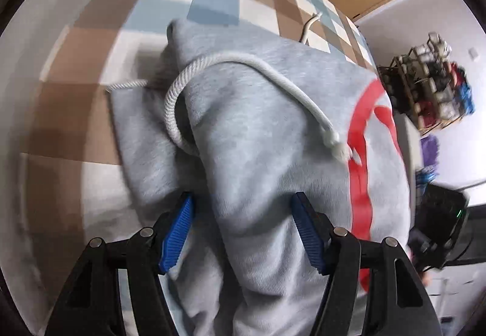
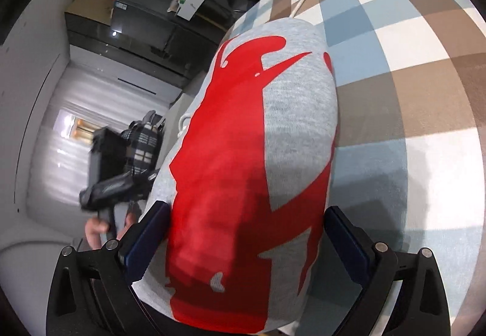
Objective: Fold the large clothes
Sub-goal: 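Grasp the hoodie bundle beside the drawstring with the left gripper while the right gripper grips the red print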
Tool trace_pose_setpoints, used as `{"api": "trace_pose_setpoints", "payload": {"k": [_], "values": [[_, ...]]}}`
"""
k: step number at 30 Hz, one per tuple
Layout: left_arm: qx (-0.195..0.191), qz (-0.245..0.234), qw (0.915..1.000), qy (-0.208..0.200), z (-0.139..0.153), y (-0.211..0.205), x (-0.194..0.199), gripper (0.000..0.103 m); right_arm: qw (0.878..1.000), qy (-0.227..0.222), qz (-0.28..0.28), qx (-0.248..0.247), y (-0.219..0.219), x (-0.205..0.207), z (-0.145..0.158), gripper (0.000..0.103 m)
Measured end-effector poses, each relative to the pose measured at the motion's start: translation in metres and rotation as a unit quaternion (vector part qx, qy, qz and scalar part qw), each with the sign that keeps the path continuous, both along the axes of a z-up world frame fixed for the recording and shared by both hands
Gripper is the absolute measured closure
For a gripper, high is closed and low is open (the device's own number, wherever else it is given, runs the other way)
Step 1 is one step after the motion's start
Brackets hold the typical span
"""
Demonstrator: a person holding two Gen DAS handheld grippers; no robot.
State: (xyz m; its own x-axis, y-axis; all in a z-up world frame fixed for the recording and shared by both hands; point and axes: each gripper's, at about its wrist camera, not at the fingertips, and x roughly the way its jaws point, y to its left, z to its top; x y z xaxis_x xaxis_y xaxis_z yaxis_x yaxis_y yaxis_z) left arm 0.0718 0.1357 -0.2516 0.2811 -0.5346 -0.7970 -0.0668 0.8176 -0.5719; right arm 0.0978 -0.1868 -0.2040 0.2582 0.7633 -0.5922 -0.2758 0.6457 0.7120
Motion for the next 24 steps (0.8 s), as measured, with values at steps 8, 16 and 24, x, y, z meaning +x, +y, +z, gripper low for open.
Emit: {"api": "trace_pose_setpoints", "payload": {"k": [8, 16, 24], "values": [[-0.100, -0.009, 0.9947, -0.022, 0.006, 0.021, -0.004, 0.093, 1.000, -0.018, -0.001, 0.002, -0.010, 0.002, -0.001, 0.002], [0.016, -0.058, 0.9955, -0.074, 0.051, -0.004, 0.014, 0.095, 0.999, -0.047, -0.008, -0.021, -0.014, -0.012, 0.007, 0.002], [0.110, -0.098, 0.9884, -0.040, 0.038, -0.017, 0.024, 0.094, 0.990, -0.095, -0.001, -0.104, 0.004, -0.021, 0.023, 0.002]]}}
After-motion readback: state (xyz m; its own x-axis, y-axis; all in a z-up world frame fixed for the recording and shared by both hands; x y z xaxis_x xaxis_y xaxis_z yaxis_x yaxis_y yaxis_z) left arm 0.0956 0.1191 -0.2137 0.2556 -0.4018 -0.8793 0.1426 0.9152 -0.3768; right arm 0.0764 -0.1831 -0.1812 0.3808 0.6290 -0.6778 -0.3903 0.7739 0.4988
